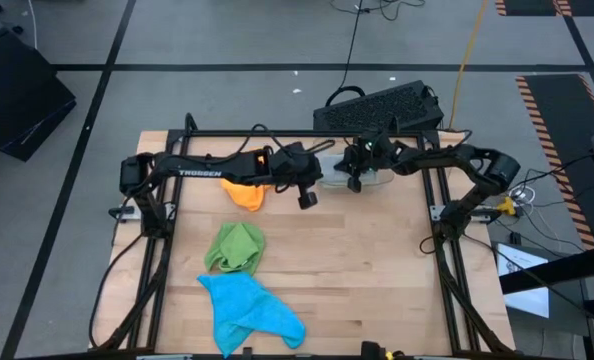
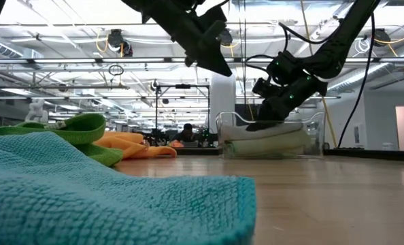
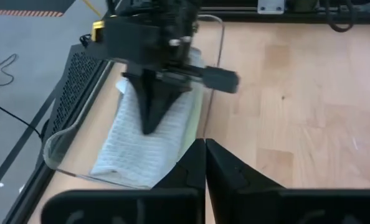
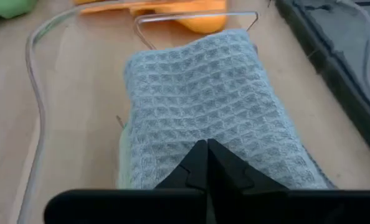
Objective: Fold microfiber towels
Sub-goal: Put the folded gray microfiber towel into the transparent bin
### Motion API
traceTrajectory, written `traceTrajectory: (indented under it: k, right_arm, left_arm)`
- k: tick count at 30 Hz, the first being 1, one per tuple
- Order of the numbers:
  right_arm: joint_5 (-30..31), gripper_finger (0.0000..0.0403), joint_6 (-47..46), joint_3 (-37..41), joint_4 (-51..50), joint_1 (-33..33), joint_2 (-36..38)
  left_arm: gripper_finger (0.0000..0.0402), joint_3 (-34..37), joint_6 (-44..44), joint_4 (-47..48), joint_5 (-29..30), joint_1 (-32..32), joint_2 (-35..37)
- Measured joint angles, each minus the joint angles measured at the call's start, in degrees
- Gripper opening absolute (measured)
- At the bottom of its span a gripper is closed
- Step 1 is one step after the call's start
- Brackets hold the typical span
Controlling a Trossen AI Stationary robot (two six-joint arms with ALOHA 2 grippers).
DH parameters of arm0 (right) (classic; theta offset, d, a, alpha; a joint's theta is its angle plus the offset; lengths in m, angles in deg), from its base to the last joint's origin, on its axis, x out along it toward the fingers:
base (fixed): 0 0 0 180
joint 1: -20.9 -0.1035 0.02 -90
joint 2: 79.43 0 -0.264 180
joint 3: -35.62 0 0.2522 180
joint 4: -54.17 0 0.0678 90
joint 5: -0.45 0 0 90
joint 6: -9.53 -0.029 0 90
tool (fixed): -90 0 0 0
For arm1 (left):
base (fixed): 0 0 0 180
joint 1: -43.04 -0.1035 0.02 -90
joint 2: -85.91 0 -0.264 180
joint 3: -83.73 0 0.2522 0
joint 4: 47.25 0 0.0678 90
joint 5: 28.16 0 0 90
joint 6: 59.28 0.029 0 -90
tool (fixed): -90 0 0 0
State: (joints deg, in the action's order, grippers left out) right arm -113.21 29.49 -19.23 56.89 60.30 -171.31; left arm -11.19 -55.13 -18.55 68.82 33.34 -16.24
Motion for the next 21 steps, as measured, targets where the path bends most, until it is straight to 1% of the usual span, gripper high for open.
traceTrajectory:
  k: [5,8,11,14,16,18,21]
  right_arm:
    - [3.91,0.0000,0.10,-1.22,0.01,0.72,0.00]
    - [4.35,0.0000,-0.42,-1.59,-0.24,1.11,1.19]
    - [4.26,0.0000,-1.80,-1.70,-0.78,1.05,4.17]
    - [4.24,0.0000,-2.66,-1.71,-6.44,0.88,9.27]
    - [5.32,0.0000,-2.59,-1.76,-13.72,0.66,13.06]
    - [8.66,0.0000,-2.64,-1.70,-20.79,0.60,16.38]
    - [13.82,0.0000,-3.07,-1.70,-25.30,0.92,19.00]
  left_arm:
    - [0.0012,0.00,0.03,0.41,1.75,1.58,0.00]
    - [0.0004,0.00,-0.55,1.48,2.03,2.74,0.00]
    - [0.0008,0.00,-1.48,3.44,3.14,4.61,0.00]
    - [0.0012,0.00,-1.68,4.96,6.22,6.66,0.00]
    - [0.0011,0.00,-1.80,6.61,7.06,7.75,0.00]
    - [0.0005,0.00,-2.40,7.39,7.10,8.56,-0.02]
    - [0.0005,0.00,-2.92,6.96,7.12,9.24,-0.02]
